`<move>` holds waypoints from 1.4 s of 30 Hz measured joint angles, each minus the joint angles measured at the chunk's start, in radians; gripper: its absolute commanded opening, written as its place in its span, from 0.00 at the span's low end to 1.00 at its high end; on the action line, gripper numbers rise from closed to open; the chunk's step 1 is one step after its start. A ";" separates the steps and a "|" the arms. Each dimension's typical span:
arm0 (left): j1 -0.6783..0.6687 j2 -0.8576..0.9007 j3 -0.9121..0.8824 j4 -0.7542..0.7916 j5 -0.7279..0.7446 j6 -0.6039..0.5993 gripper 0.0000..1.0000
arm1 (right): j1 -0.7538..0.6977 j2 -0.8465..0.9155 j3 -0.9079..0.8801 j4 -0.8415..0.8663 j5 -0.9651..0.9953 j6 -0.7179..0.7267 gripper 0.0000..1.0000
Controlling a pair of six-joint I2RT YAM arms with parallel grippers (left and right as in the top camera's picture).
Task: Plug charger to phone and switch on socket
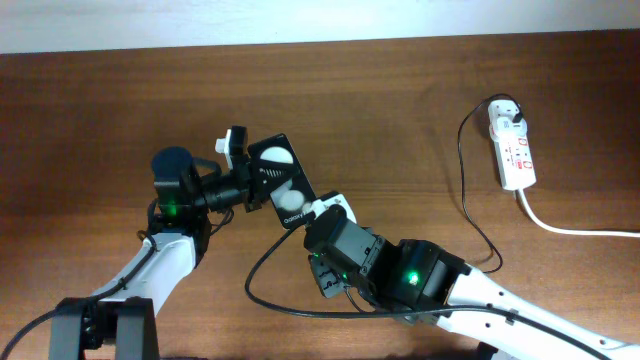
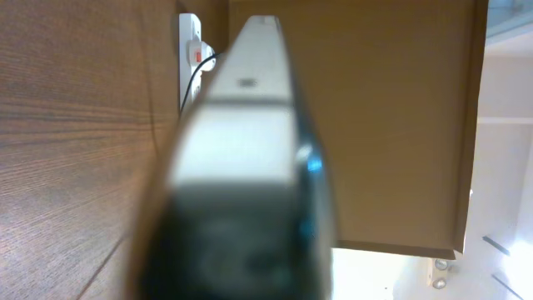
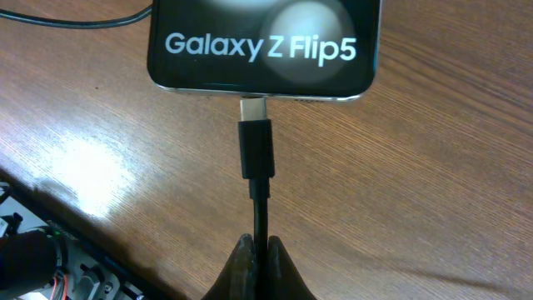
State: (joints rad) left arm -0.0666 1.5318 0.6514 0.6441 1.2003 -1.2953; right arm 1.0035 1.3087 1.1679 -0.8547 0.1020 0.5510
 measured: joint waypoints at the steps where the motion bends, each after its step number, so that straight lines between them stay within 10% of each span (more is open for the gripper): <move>1: 0.000 0.000 0.001 0.000 0.000 0.000 0.00 | 0.000 0.000 -0.002 0.005 -0.002 -0.001 0.04; 42: -0.014 0.000 0.017 0.003 0.042 0.057 0.00 | 0.016 0.003 -0.011 -0.020 0.098 0.013 0.04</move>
State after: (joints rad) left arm -0.0803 1.5322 0.6682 0.6476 1.2419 -1.2381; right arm 1.0199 1.3121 1.1572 -0.8749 0.2005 0.5644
